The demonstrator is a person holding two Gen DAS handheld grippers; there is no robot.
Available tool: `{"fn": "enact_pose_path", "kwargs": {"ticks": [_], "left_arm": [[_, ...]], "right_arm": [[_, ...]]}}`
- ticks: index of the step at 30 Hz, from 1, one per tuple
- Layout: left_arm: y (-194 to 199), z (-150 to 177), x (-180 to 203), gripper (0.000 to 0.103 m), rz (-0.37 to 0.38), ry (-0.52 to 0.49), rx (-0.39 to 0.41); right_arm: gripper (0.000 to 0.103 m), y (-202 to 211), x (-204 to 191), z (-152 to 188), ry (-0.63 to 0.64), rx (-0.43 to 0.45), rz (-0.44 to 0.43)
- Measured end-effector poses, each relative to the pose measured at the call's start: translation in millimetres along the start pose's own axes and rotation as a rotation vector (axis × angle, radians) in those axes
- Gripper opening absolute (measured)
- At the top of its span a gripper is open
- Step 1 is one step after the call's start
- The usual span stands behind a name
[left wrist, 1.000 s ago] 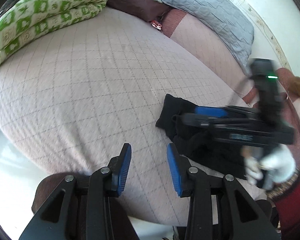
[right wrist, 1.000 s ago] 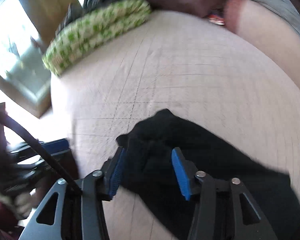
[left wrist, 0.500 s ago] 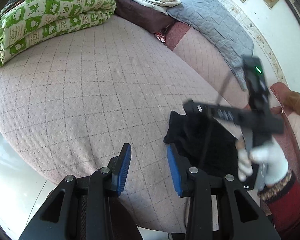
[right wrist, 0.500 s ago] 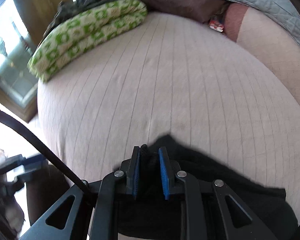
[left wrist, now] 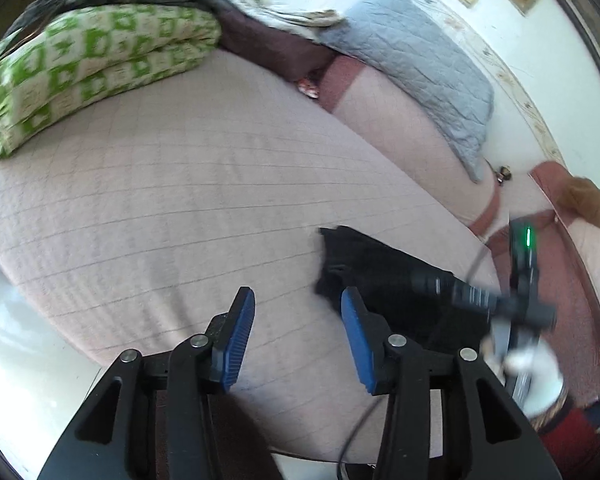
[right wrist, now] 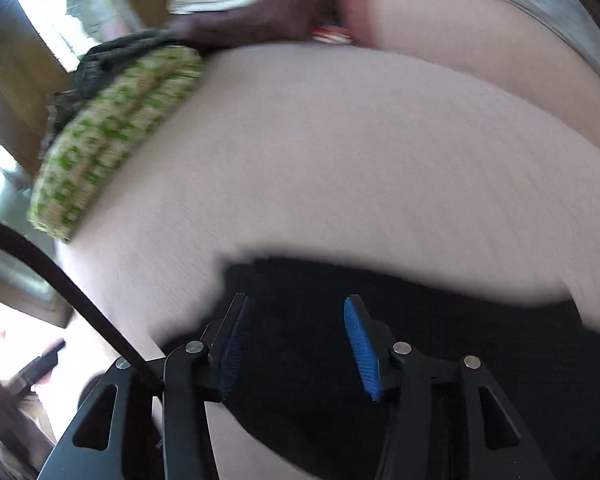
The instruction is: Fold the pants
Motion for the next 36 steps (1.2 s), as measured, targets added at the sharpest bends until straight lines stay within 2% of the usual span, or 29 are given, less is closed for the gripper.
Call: {"fn": "enact_pose_path", "kwargs": {"ticks": [5,8,9,10,13,16,18,21,22,23,24,25,30,32,34,36], "left_arm": [[-15,6,45,0.048,0.022,-0.084,-0.035],[-23,11,62,0.049,0.026,-0.108,-0.056],[-27,14,69,0.049,0.026,-0.111,-0.069],[-31,15,74,0.049,0.027,-0.113,-0.078],[-43,22,98,0.049,0.025,-0.136,-0.115],[-45,26,121,0.049,0.019,-0.18,-0.127],[-44,30,133,0.049,0.009,-0.209,-0.128],[-48,32,146,0.05,-0.019,-0.238,-0.136],[-52,33,148,0.05,-0.032,-0.247,-0.145],[-54,33,147,0.05,-0.042,-0.252,-0.152],[-57,32,147,0.05,-0.05,-0.257,-0.159],[-62,32,146,0.05,-0.059,-0.265,-0.169],[-80,24,142,0.05,-0.075,-0.292,-0.192],[-88,22,140,0.05,-0.079,-0.307,-0.2],[-98,23,137,0.05,-0.081,-0.311,-0.22],[-105,24,132,0.05,-0.076,-0.31,-0.242]], "right_arm": [[0.053,41,95,77,-0.214,-0.011,0.085],[0.053,99,167,117,-0.374,0.053,0.117],[0.058,118,192,127,-0.422,0.078,0.143],[0.065,129,208,133,-0.452,0.09,0.164],[0.068,157,282,152,-0.585,0.118,0.254],[0.068,156,325,150,-0.67,0.146,0.209],[0.068,143,341,145,-0.705,0.15,0.143],[0.066,117,342,132,-0.696,0.115,0.127],[0.048,110,341,130,-0.684,0.102,0.107],[0.035,106,342,130,-0.681,0.09,0.095],[0.014,105,339,130,-0.684,0.084,0.076],[0.01,108,335,130,-0.693,0.091,0.039],[0.009,151,334,151,-0.768,0.138,-0.1],[0.009,166,336,161,-0.789,0.145,-0.114],[0.009,169,344,171,-0.81,0.129,-0.093],[0.012,156,358,185,-0.832,0.062,-0.005]]}}
Point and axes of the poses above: each gripper's, at about its wrist camera, not at the fingertips, and y roughly against the way its jaws point, x to its right, z to its underside, the point moved 4 cm from there along -y, roughly the way its jaws point, and after that the axes turned 4 degrees about z, right-handed, at the moved point
